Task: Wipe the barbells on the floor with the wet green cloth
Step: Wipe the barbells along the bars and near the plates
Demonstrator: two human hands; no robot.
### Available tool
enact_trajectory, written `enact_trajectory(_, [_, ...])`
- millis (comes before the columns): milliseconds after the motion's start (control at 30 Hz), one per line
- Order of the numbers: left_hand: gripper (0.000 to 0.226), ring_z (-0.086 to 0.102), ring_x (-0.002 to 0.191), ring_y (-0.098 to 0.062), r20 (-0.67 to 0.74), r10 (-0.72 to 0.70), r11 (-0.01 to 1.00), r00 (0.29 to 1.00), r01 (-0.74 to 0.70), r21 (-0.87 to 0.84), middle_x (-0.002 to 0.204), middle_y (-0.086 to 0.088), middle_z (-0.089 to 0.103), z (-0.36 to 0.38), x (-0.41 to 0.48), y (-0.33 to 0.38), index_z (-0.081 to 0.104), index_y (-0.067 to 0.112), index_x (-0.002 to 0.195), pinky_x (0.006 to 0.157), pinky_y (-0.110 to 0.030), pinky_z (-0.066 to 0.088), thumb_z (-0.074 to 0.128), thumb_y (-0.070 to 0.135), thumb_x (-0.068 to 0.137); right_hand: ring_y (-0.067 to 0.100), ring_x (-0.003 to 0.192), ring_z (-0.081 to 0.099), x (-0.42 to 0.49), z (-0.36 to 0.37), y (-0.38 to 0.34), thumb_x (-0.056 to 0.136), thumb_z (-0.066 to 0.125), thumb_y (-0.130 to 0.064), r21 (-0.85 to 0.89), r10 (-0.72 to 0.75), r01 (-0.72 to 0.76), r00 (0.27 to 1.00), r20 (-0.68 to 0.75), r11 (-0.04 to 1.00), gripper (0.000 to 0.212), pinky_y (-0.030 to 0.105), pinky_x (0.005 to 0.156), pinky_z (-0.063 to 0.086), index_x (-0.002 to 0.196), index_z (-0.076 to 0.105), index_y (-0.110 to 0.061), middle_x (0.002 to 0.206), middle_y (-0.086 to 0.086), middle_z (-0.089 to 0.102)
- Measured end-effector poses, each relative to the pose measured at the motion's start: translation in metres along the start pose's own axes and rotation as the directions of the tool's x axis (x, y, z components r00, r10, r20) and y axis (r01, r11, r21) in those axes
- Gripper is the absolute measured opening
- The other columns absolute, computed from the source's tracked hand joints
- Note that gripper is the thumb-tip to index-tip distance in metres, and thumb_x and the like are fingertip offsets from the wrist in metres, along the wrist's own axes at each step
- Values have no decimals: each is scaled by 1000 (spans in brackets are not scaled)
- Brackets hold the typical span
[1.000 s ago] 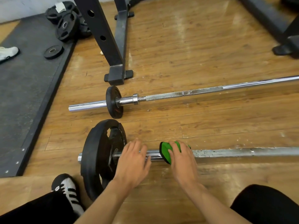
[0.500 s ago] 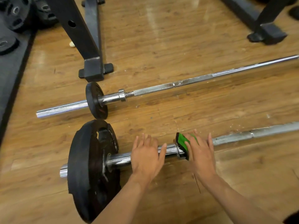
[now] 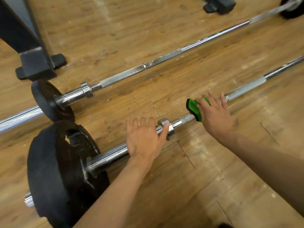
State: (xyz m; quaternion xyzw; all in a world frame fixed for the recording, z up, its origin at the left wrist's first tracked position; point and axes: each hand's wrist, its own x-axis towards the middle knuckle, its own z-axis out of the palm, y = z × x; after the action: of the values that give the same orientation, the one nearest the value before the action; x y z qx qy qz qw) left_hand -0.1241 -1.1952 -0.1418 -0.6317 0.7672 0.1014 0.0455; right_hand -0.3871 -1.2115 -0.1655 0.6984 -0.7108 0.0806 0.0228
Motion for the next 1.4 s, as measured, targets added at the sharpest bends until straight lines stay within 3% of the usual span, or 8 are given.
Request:
enact_trajectory(200, [92, 55, 128, -33, 23, 37, 999, 999, -38, 23, 125, -9, 70, -7, -3, -3, 65, 23, 131, 117, -56, 26, -4, 74, 96, 43, 145, 36, 1, -24, -27, 110, 25, -42, -95, -122, 148, 964, 236, 984, 48, 55, 126, 23, 141, 55, -19, 157, 23, 39])
enact_trajectory(333, [91, 55, 128, -31, 0, 26, 1000, 1000, -26, 18, 126, -6, 71, -6, -1, -2, 63, 25, 134, 117, -54, 25, -3, 75, 95, 42, 131, 49, 15, -43, -19, 108, 27, -46, 1, -269, 286, 899, 347, 958, 52, 53, 103, 49, 143, 56, -19, 153, 20, 42])
enact_trajectory(433, [90, 54, 130, -29, 23, 21, 999, 1000, -22, 40, 130, -3, 69, -3, -1, 0, 60, 27, 139, 117, -53, 25, -3, 76, 96, 46, 124, 57, 13, -38, -2, 110, 32, -43, 24, -383, 390, 887, 258, 920, 49, 51, 95, 55, 144, 56, -18, 149, 23, 46])
enact_trajectory(633, [88, 61, 119, -29, 26, -30, 998, 999, 28, 58, 115, -3, 74, -9, 0, 3, 65, 22, 130, 114, -53, 32, 4, 76, 95, 36, 124, 58, 38, -29, 26, 109, 34, -49, 6, -640, 654, 739, 208, 757, 58, 46, 118, 36, 152, 49, -14, 139, 19, 59])
enact_trajectory(833, [90, 62, 118, -36, 2, -62, 994, 998, 61, 89, 113, -8, 75, -4, 6, 6, 68, 16, 127, 111, -55, 34, 9, 76, 97, 35, 87, 67, 40, -7, 21, 103, 44, -41, 214, -561, 542, 827, 39, 813, 47, 37, 63, 53, 130, 65, -9, 111, 14, 65])
enact_trajectory(1033, [91, 57, 127, -38, 66, -59, 991, 996, 51, 125, 118, -12, 73, -4, 5, 6, 62, 14, 133, 116, -61, 28, 2, 74, 99, 39, 85, 66, 40, 9, 9, 96, 63, -16, 292, -670, 662, 737, -89, 690, 38, 39, 53, 54, 130, 62, 1, 110, 24, 63])
enact_trajectory(1233, [88, 37, 149, -39, 188, 102, 979, 977, -132, 154, 152, -19, 51, -16, 14, 0, 45, 18, 155, 124, -69, 3, 0, 71, 102, 34, 99, 66, 12, 10, -29, 75, 82, -3, 366, -546, 533, 834, -77, 763, 73, 41, 75, 58, 143, 55, 0, 124, 16, 65])
enact_trajectory(1400, [84, 31, 154, -35, 153, 108, 990, 982, -120, 76, 154, -14, 51, -8, 7, -3, 35, 22, 161, 127, -61, 2, 1, 72, 102, 35, 102, 65, 12, 22, -16, 99, 53, -12, 228, -581, 610, 792, -187, 758, 43, 43, 117, 35, 139, 55, 2, 119, 18, 65])
